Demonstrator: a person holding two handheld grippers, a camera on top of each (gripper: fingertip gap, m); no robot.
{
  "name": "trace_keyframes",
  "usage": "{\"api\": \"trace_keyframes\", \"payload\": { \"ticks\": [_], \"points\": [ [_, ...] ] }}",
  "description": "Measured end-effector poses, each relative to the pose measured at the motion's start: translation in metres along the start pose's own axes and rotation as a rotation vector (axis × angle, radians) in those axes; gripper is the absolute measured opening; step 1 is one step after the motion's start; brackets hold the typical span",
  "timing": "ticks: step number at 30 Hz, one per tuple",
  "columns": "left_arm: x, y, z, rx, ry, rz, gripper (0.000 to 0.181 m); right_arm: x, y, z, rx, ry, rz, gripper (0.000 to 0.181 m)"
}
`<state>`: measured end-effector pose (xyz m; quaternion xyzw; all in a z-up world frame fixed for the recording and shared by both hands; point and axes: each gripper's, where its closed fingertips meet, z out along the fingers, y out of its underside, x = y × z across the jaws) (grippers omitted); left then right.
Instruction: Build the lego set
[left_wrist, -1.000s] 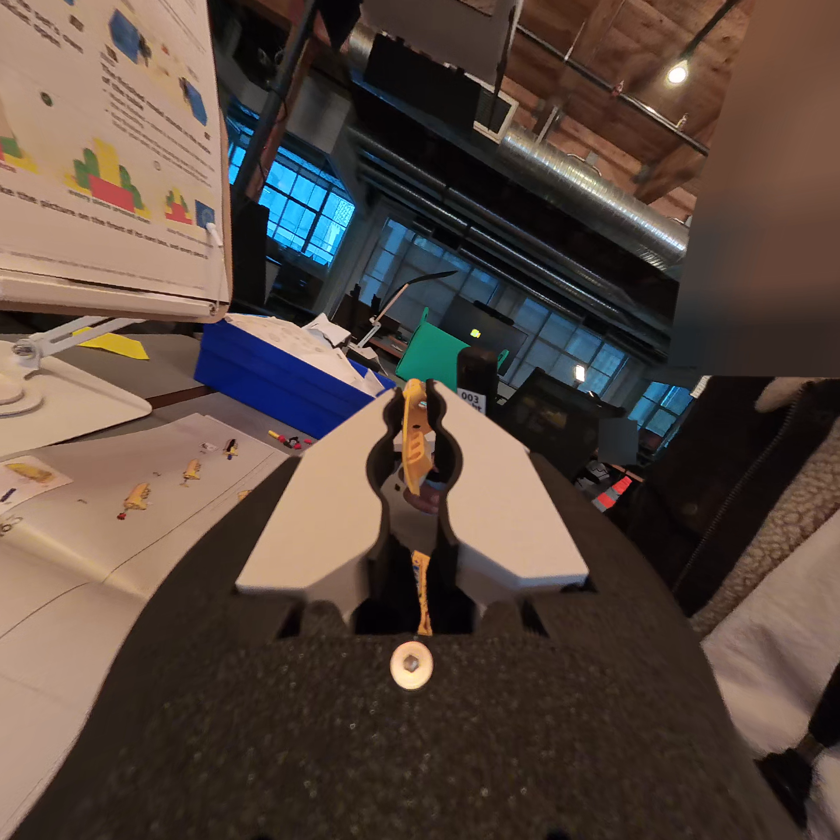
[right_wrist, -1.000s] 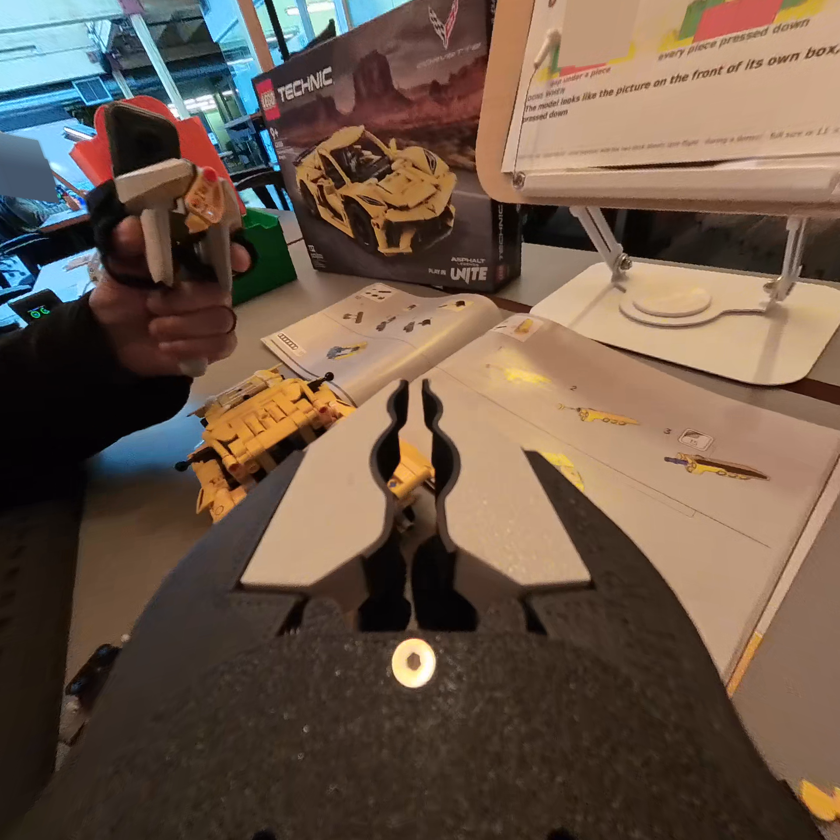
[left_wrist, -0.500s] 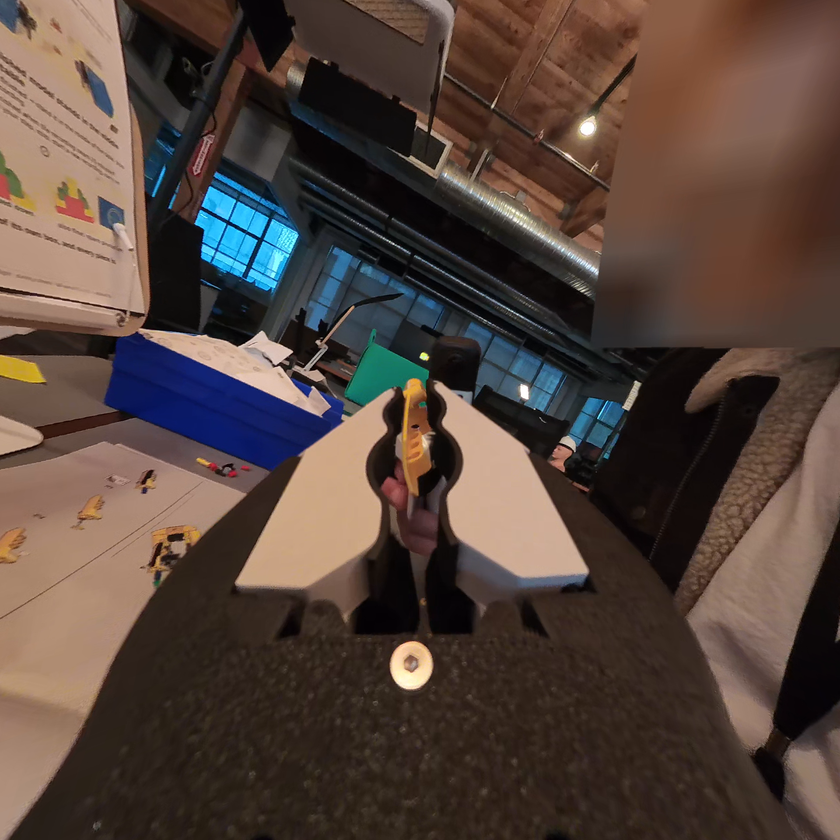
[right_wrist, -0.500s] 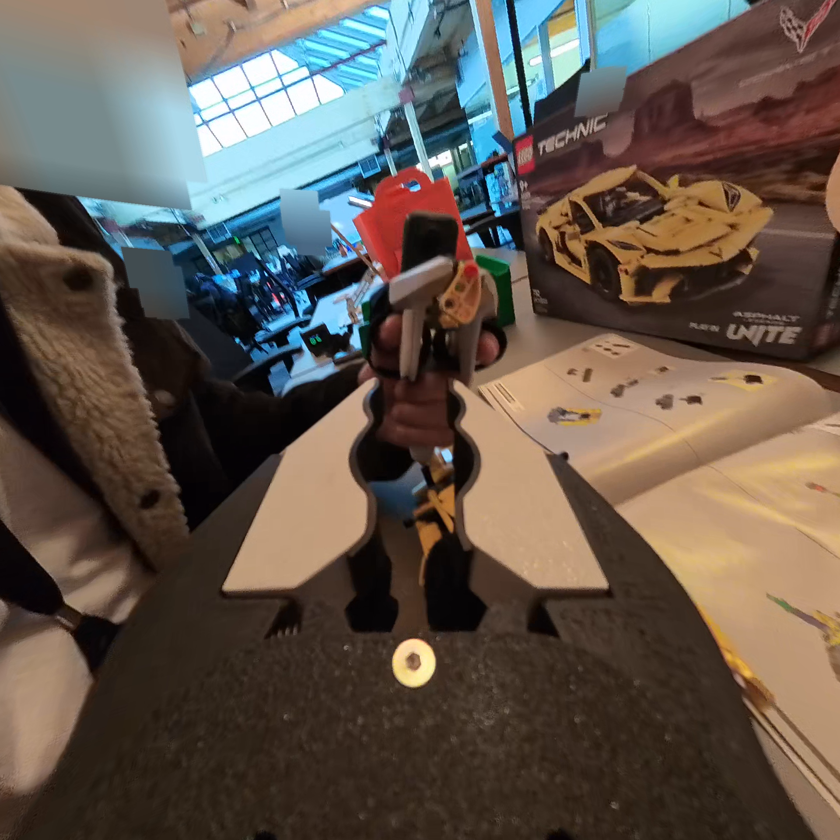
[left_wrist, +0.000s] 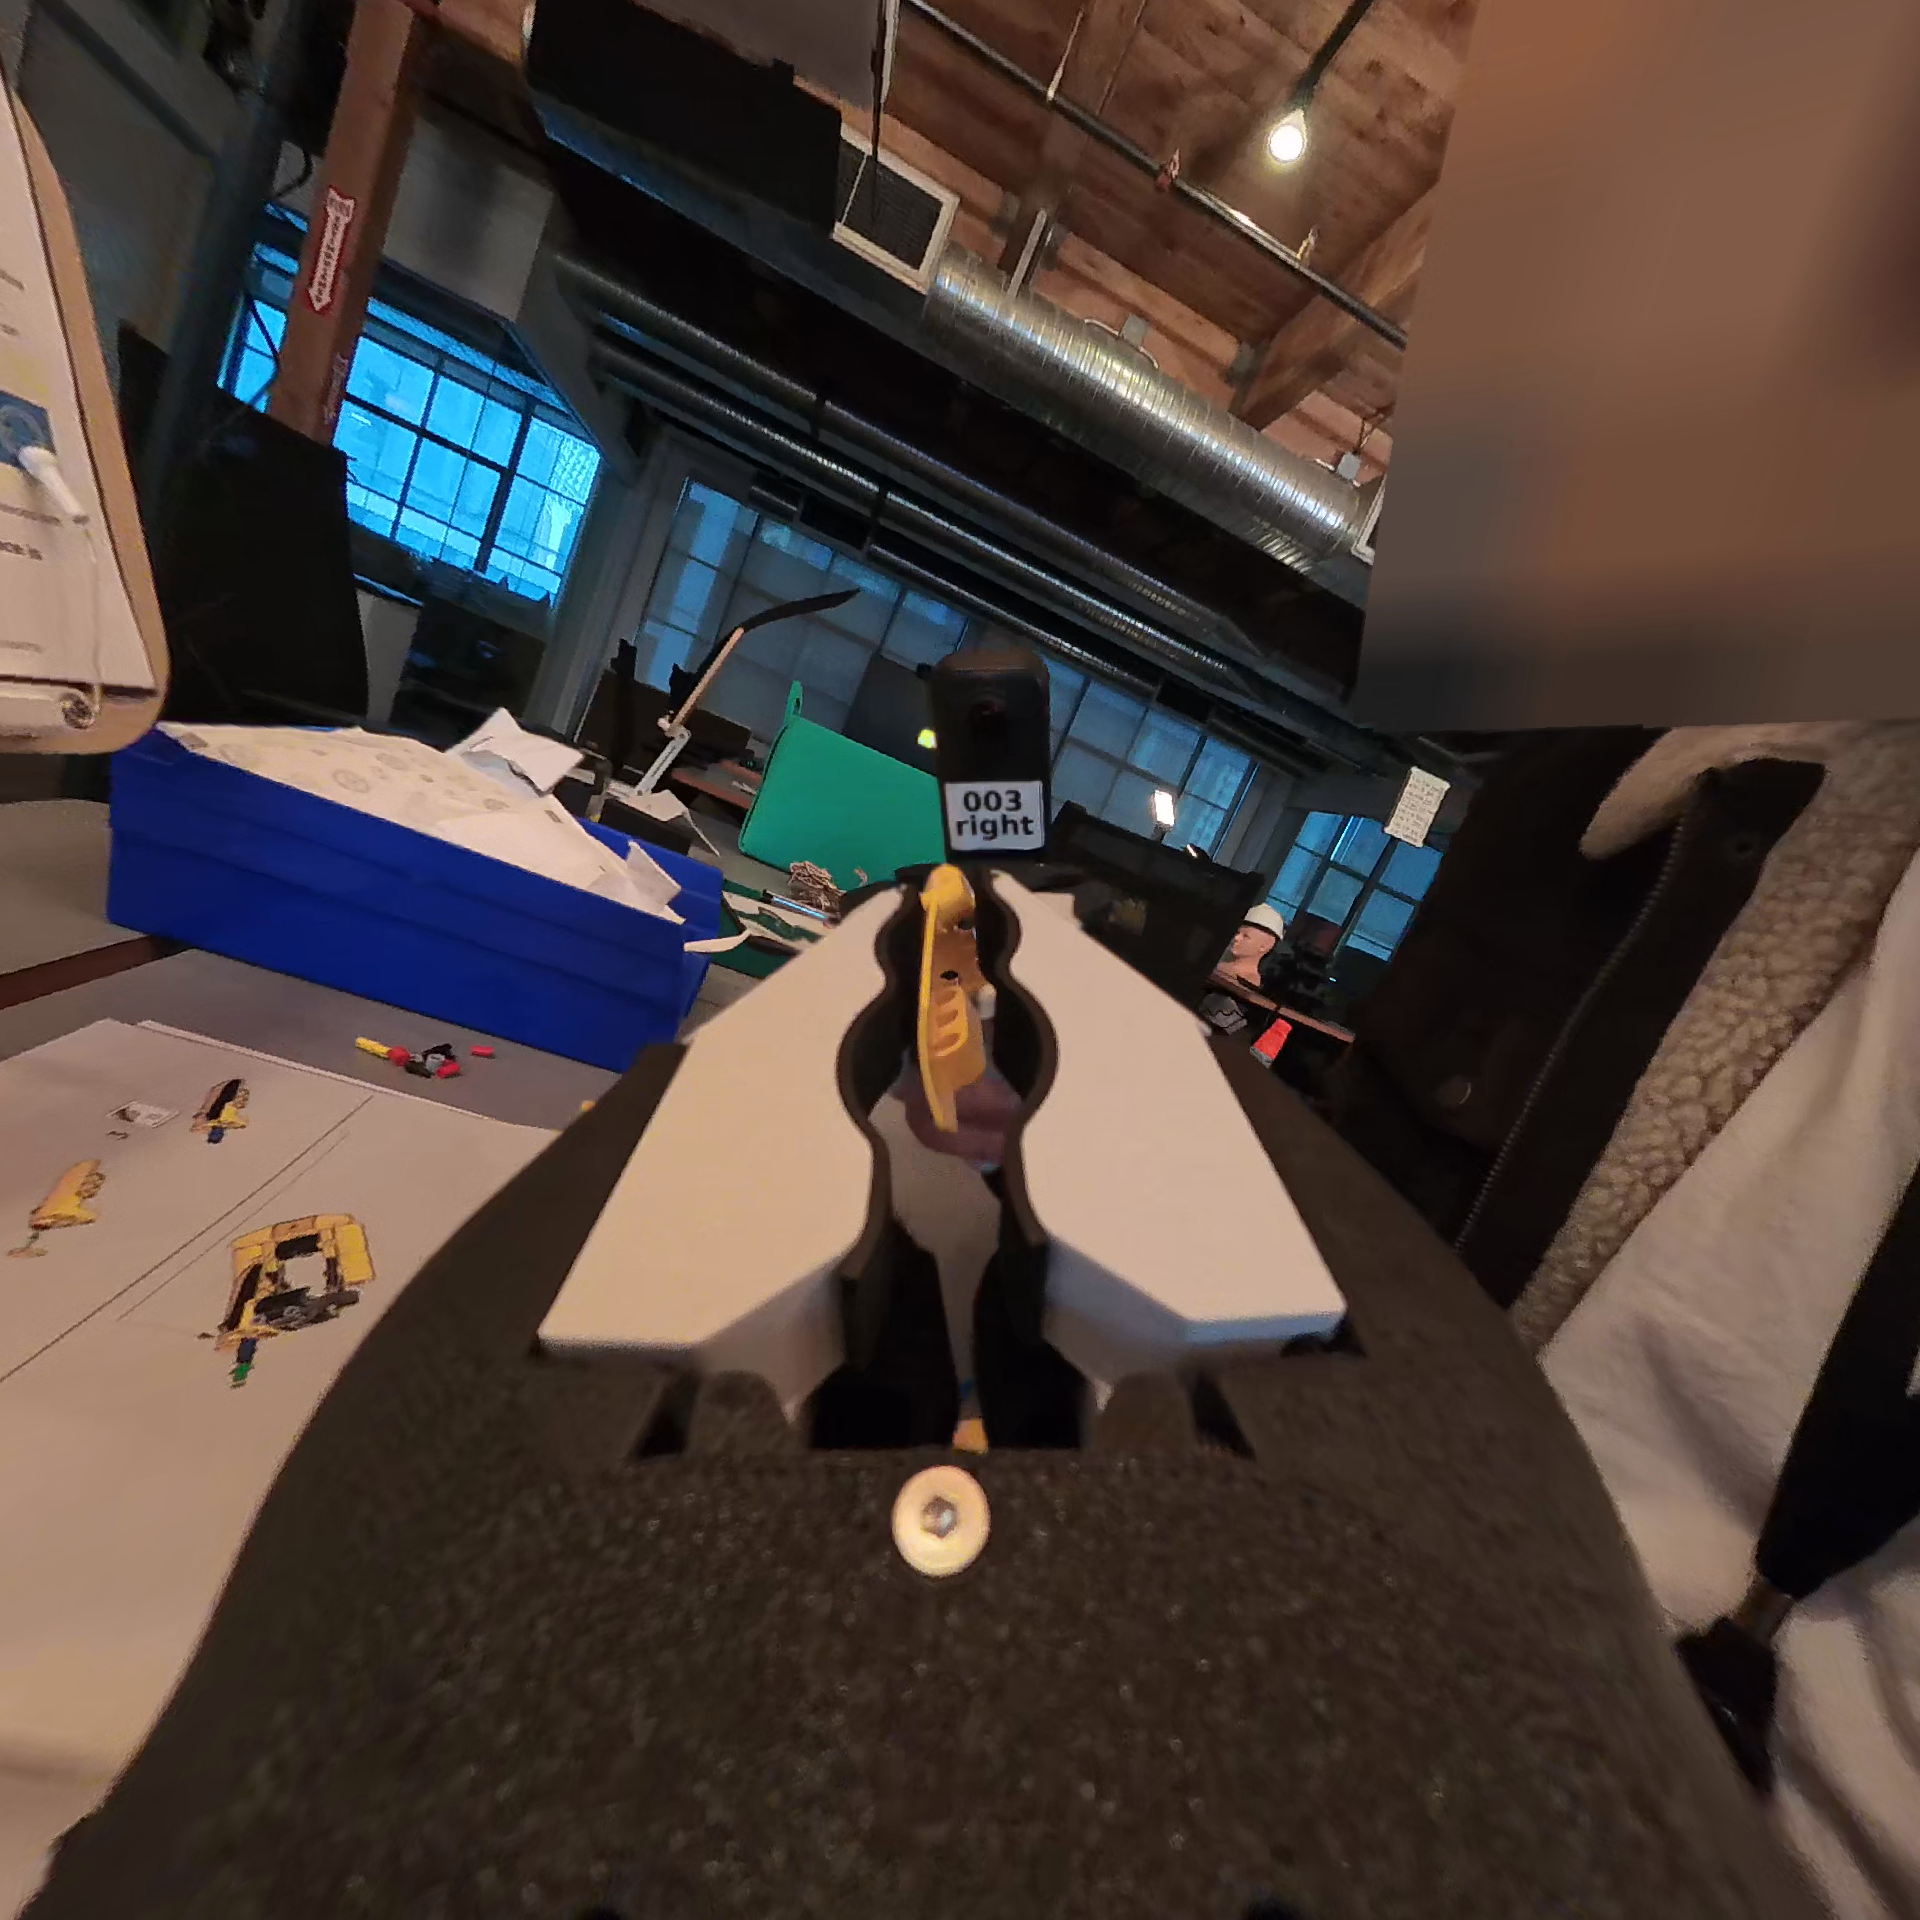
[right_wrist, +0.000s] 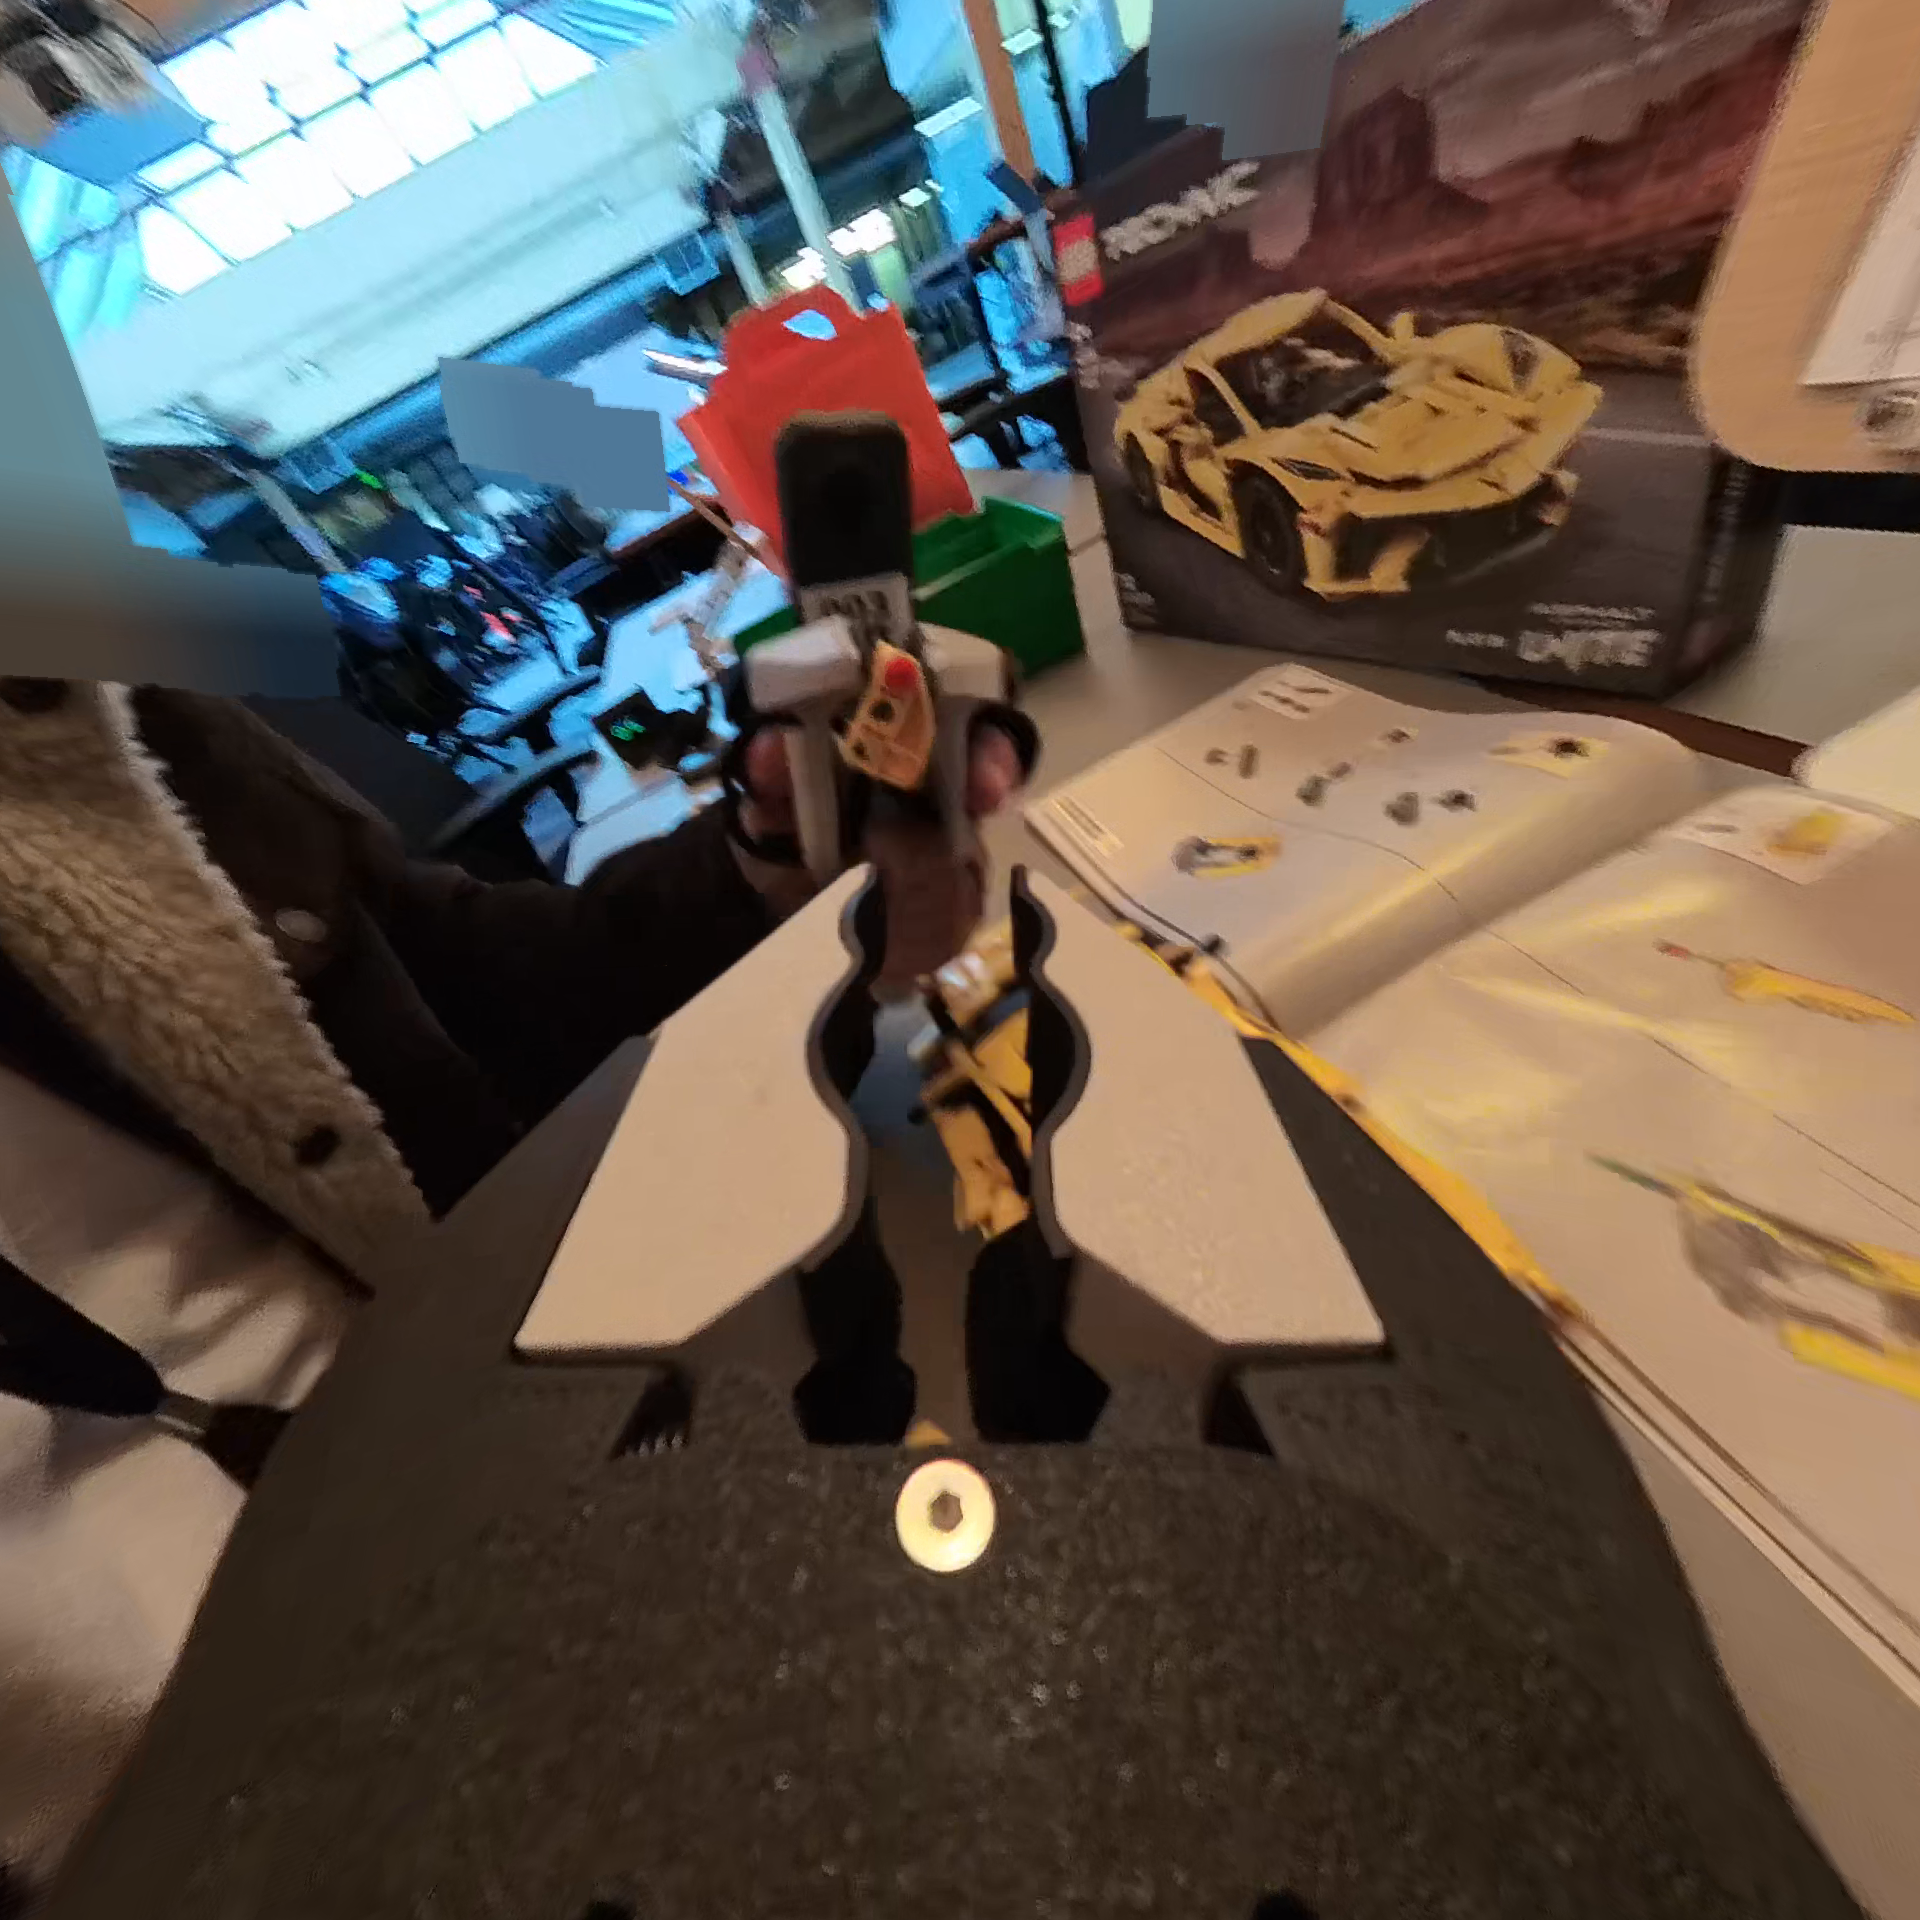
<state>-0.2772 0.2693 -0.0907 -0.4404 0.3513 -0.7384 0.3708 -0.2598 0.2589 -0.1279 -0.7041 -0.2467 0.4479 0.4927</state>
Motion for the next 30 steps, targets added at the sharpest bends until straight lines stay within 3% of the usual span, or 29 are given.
{"api": "trace_keyframes", "payload": {
  "ticks": [4,10,12,16,19,30],
  "points": [
    [0.0,-0.005,-0.004,0.002,-0.005,-0.005,0.009,0.03,0.025,-0.056,-0.133,0.214,-0.055,0.022],
    [0.003,0.002,0.001,-0.026,0.007,-0.005,0.009,0.031,0.134,-0.125,-0.605,0.318,-0.157,0.023],
    [0.003,0.008,0.003,-0.052,0.004,0.002,0.009,0.02,0.158,-0.127,-0.668,0.303,-0.169,0.022],
    [0.001,0.015,0.006,-0.079,-0.005,0.008,0.009,0.017,0.179,-0.131,-0.723,0.345,-0.176,0.017],
    [0.0,0.012,0.005,-0.059,-0.001,-0.013,0.009,0.026,0.186,-0.139,-0.748,0.411,-0.146,0.016],
    [0.0,0.015,0.005,-0.075,-0.003,-0.012,0.009,0.031,0.195,-0.131,-0.791,0.432,-0.135,0.015]
  ]
}}
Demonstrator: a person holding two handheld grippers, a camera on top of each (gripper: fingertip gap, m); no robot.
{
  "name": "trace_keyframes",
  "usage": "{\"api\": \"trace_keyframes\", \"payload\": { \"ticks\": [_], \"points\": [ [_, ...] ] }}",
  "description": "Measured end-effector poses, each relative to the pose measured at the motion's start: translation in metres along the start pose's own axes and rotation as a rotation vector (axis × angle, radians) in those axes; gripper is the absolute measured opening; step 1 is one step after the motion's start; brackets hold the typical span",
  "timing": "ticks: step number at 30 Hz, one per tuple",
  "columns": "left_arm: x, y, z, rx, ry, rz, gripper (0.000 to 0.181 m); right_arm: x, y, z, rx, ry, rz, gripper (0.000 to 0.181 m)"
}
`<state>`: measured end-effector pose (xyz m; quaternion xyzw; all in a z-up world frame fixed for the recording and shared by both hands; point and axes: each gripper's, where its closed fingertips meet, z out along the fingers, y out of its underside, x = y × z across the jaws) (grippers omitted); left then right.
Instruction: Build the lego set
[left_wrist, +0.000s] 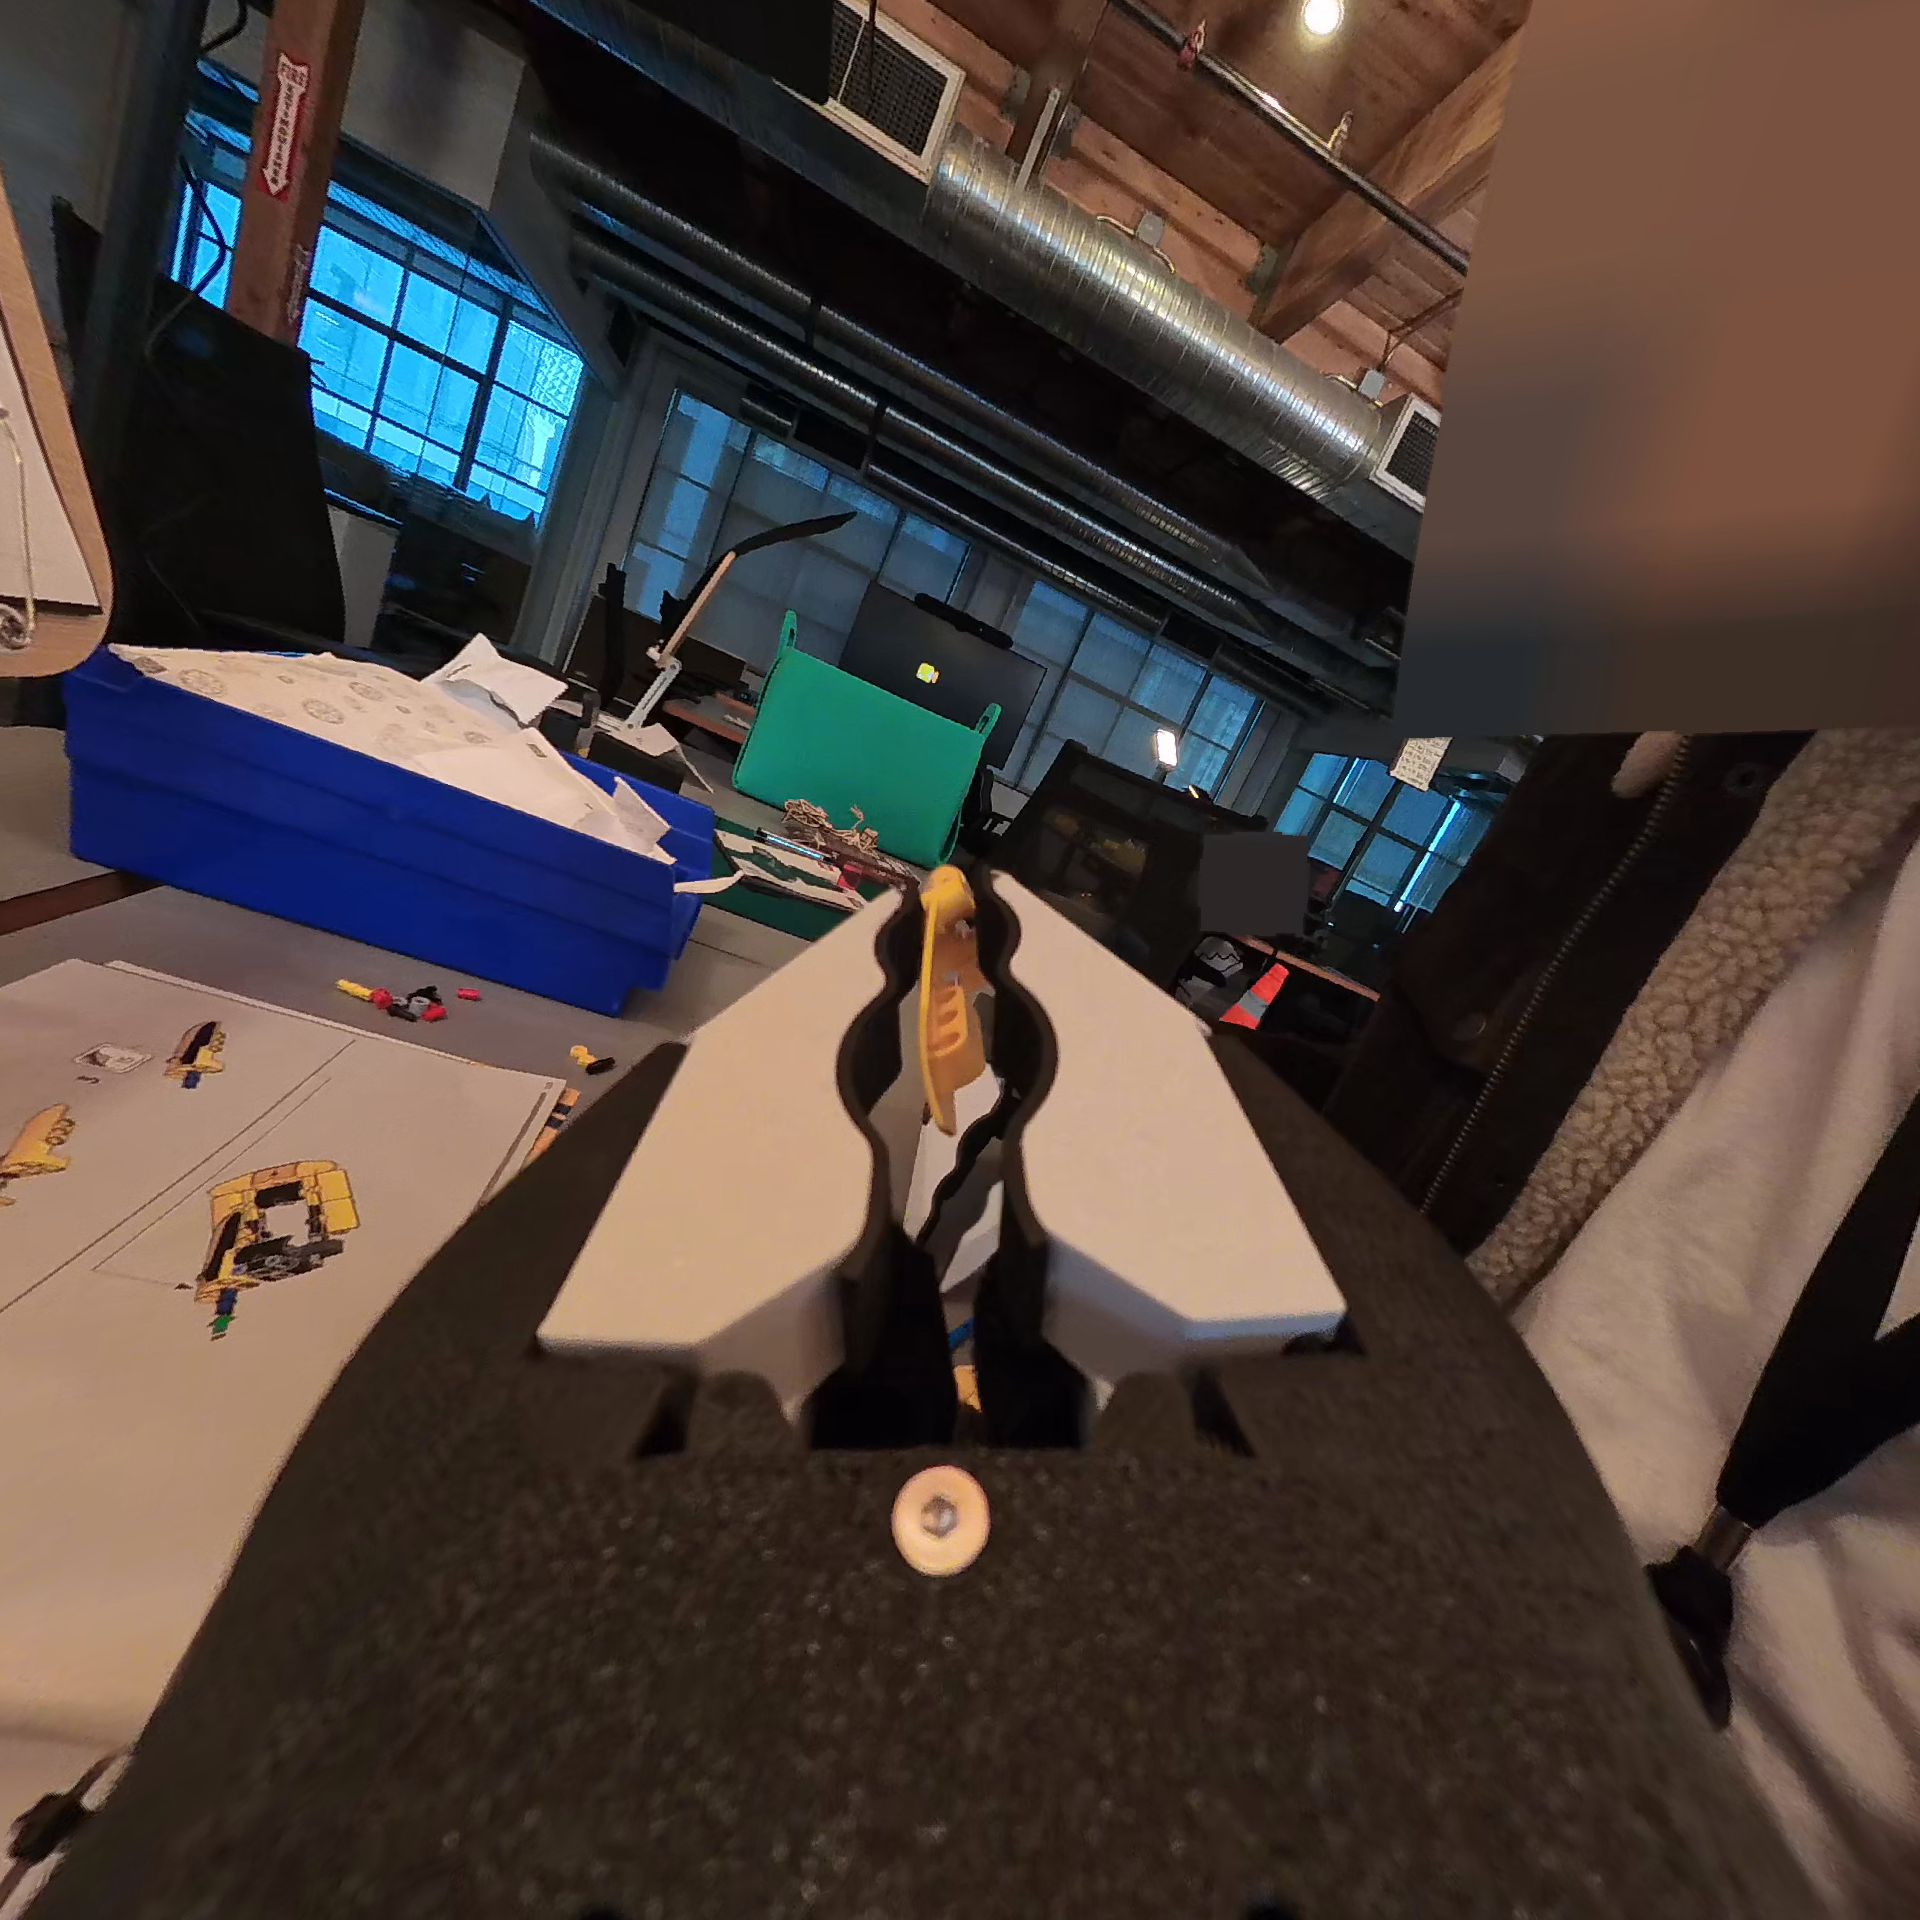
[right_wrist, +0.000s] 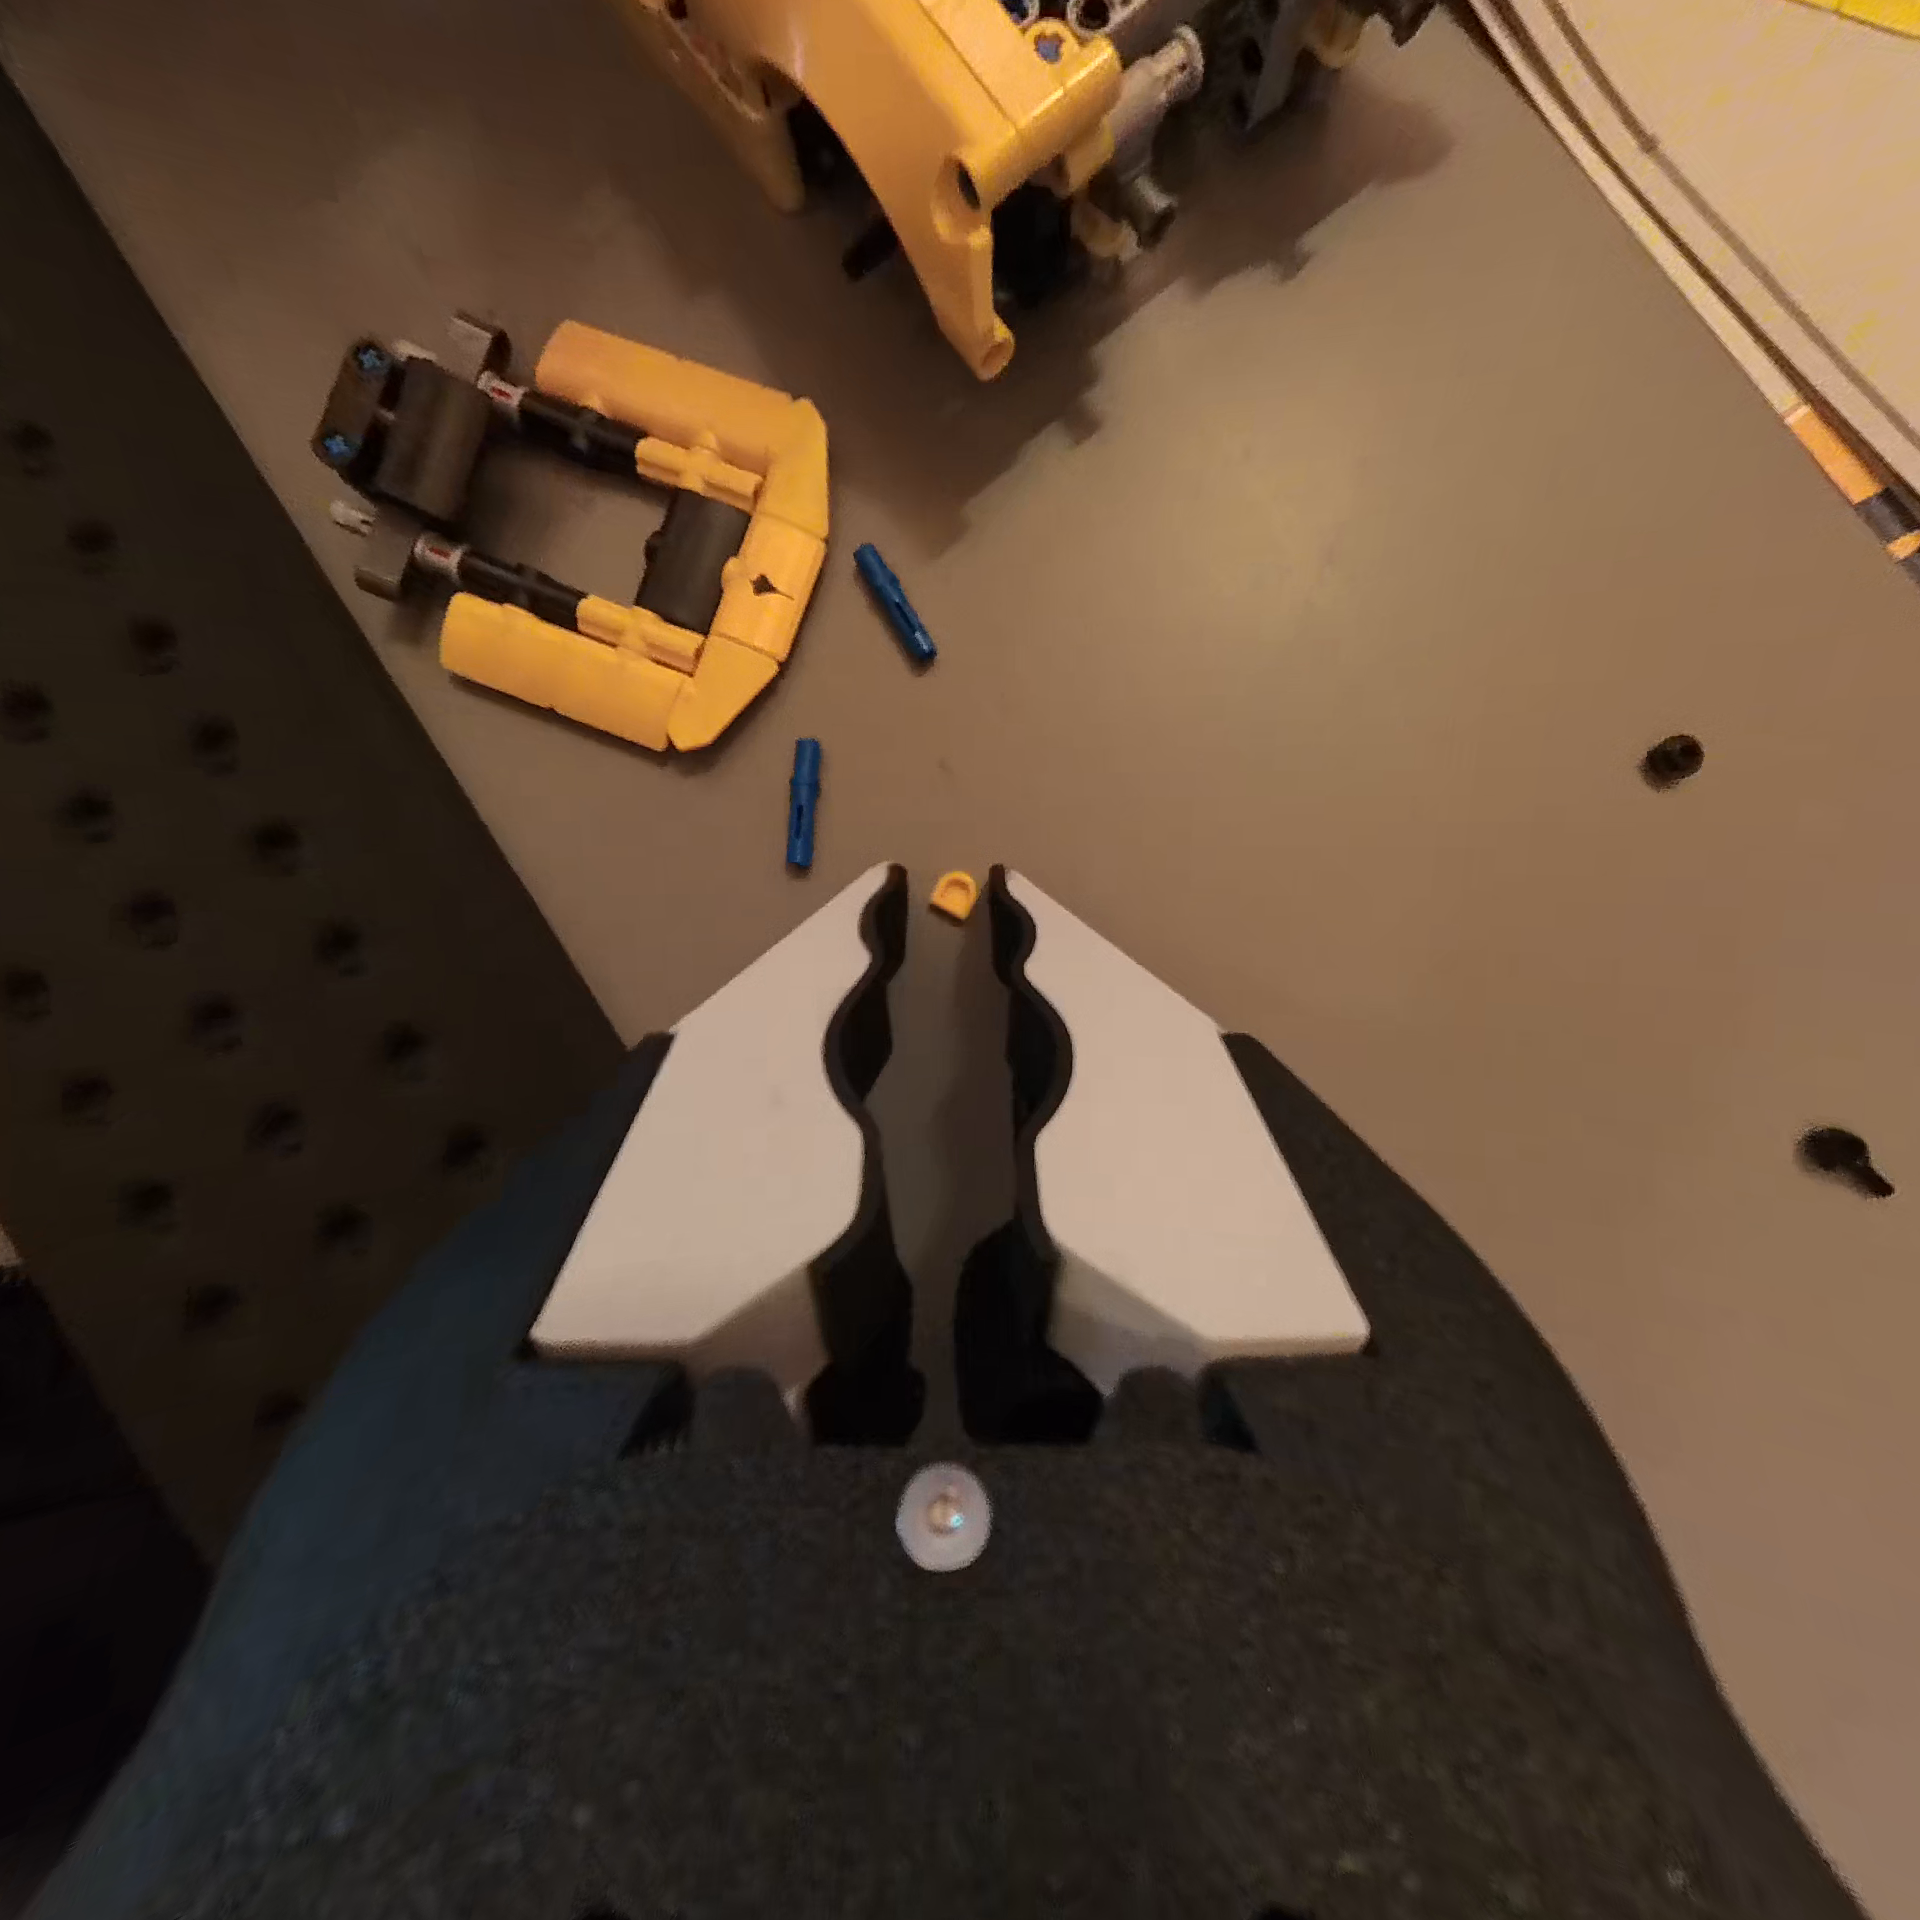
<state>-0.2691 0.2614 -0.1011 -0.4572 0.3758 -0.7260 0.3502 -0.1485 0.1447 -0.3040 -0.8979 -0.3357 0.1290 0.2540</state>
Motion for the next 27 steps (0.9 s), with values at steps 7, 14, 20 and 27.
{"api": "trace_keyframes", "payload": {
  "ticks": [7,14,20,27],
  "points": [
    [0.002,0.024,0.01,-0.135,-0.014,-0.008,0.009,0.01,-0.017,-0.007,0.072,0.069,-0.017,0.007],
    [0.018,0.042,0.031,-0.135,0.04,-0.047,0.009,-0.013,-0.182,-0.108,1.022,-0.212,0.2,0.006],
    [0.029,0.048,0.039,-0.122,0.071,-0.073,0.008,-0.029,-0.207,-0.094,1.091,-0.354,0.247,0.007],
    [0.026,0.046,0.037,-0.135,0.04,-0.034,0.009,-0.025,-0.2,-0.099,1.085,-0.329,0.248,0.007]
  ]
}}
